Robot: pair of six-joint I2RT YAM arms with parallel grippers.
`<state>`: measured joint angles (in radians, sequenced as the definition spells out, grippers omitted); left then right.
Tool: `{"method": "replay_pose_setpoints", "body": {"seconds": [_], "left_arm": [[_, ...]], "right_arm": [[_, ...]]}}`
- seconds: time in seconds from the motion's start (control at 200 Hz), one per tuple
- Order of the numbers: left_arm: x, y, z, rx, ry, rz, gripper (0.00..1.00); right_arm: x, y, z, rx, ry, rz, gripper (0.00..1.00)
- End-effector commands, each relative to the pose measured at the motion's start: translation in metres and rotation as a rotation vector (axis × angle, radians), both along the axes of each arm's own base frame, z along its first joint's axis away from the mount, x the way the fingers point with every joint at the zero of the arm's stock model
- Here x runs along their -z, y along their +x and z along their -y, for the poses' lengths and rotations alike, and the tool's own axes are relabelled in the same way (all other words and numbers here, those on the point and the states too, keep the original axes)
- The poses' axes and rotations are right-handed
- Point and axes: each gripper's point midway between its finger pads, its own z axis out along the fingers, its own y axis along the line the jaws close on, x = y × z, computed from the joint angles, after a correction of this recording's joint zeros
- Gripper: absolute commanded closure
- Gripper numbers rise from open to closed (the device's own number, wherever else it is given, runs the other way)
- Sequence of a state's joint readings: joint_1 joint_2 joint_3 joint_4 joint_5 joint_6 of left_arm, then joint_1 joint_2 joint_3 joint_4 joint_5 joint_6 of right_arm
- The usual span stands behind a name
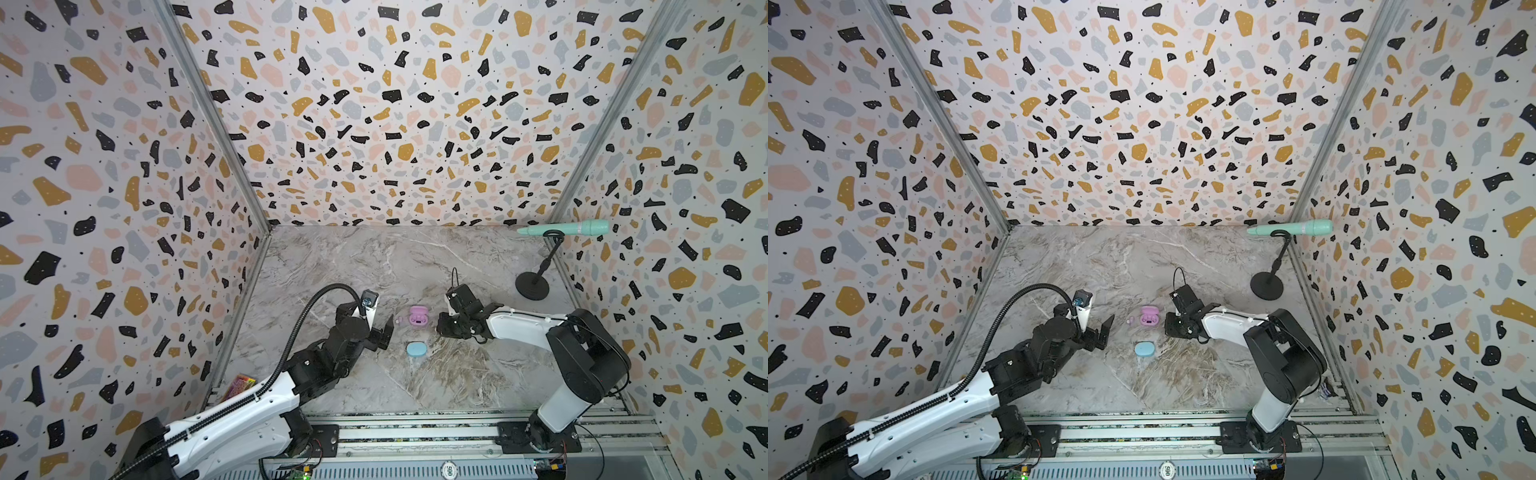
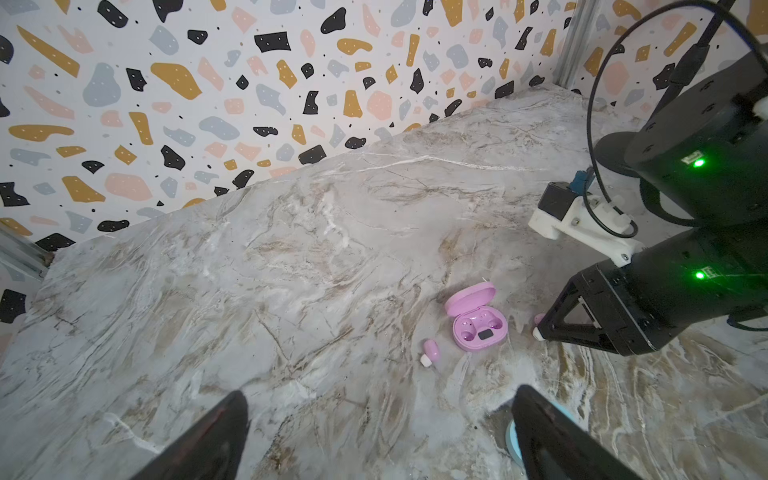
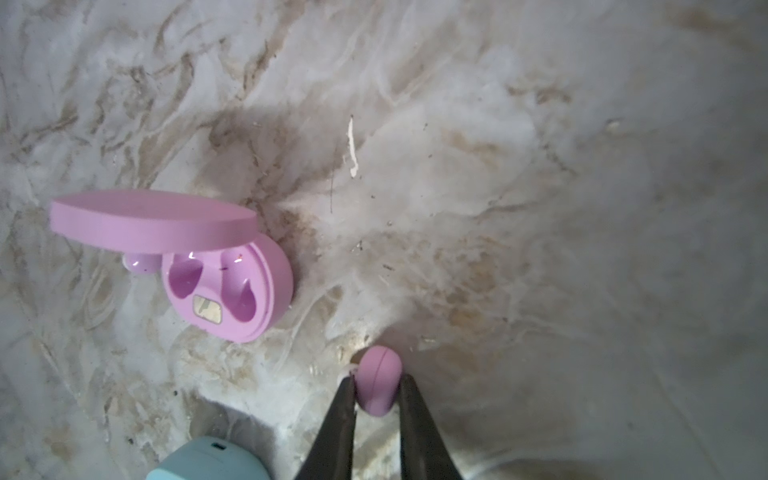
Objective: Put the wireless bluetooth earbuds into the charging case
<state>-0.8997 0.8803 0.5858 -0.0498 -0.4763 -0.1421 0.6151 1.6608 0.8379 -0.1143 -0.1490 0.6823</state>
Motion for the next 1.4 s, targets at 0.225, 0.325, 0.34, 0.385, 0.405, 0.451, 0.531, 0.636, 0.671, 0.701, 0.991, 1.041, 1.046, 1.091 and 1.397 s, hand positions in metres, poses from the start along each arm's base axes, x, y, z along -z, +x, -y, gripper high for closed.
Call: {"method": "replay_pose_setpoints", "body": {"seconds": [0.225, 0.325, 0.34, 0.385, 0.405, 0.451, 0.531, 0.636, 0.671, 0.701, 0.991, 1.041, 1.046, 1.091, 1.397], "left_arm": [[-0.009, 0.0, 0.009, 0.033, -0.024, 0.013, 0.0], [-0.009, 0.0, 0.01, 0.037, -0.025, 0.011, 0.0], [-0.009, 0.0, 0.01, 0.039, -0.025, 0.011, 0.0], [-0.008, 0.0, 0.011, 0.043, -0.023, 0.008, 0.0], [-0.008, -0.001, 0.011, 0.045, -0.023, 0.008, 0.0], [-0.007, -0.001, 0.012, 0.047, -0.023, 0.004, 0.0], [-0.007, -0.001, 0.013, 0.052, -0.023, 0.001, 0.0], [-0.006, -0.001, 0.014, 0.058, -0.023, -0.002, 0.0], [-0.006, -0.001, 0.014, 0.059, -0.024, -0.002, 0.0], [-0.007, -0.001, 0.015, 0.06, -0.024, -0.002, 0.0], [-0.004, -0.002, 0.018, 0.077, -0.025, -0.011, 0.0], [-0.004, -0.002, 0.018, 0.078, -0.025, -0.012, 0.0], [-0.005, -0.002, 0.018, 0.077, -0.026, -0.011, 0.0], [-0.004, -0.002, 0.018, 0.077, -0.024, -0.012, 0.0], [-0.004, -0.003, 0.018, 0.079, -0.026, -0.012, 0.0]], "right_arm": [[-0.002, 0.005, -0.004, -0.02, -0.001, 0.002, 0.78], [-0.003, 0.005, -0.004, -0.024, 0.001, 0.004, 0.77], [-0.002, 0.005, -0.005, -0.026, 0.001, 0.004, 0.76], [-0.003, 0.005, -0.005, -0.027, 0.0, 0.006, 0.76], [-0.003, 0.006, -0.005, -0.027, 0.001, 0.007, 0.76], [-0.003, 0.006, -0.005, -0.029, 0.001, 0.007, 0.76], [-0.004, 0.006, -0.006, -0.029, 0.003, 0.01, 0.76], [-0.004, 0.007, -0.006, -0.031, 0.0, 0.01, 0.76], [-0.004, 0.007, -0.006, -0.03, -0.001, 0.009, 0.76], [-0.004, 0.007, -0.006, -0.031, 0.0, 0.01, 0.76], [-0.01, 0.01, -0.008, -0.038, 0.007, 0.026, 0.78], [-0.011, 0.011, -0.008, -0.039, 0.009, 0.03, 0.78], [-0.011, 0.011, -0.008, -0.04, 0.009, 0.031, 0.78], [-0.013, 0.011, -0.009, -0.044, 0.012, 0.038, 0.78], [-0.021, 0.013, -0.009, -0.048, 0.013, 0.054, 0.8]]}}
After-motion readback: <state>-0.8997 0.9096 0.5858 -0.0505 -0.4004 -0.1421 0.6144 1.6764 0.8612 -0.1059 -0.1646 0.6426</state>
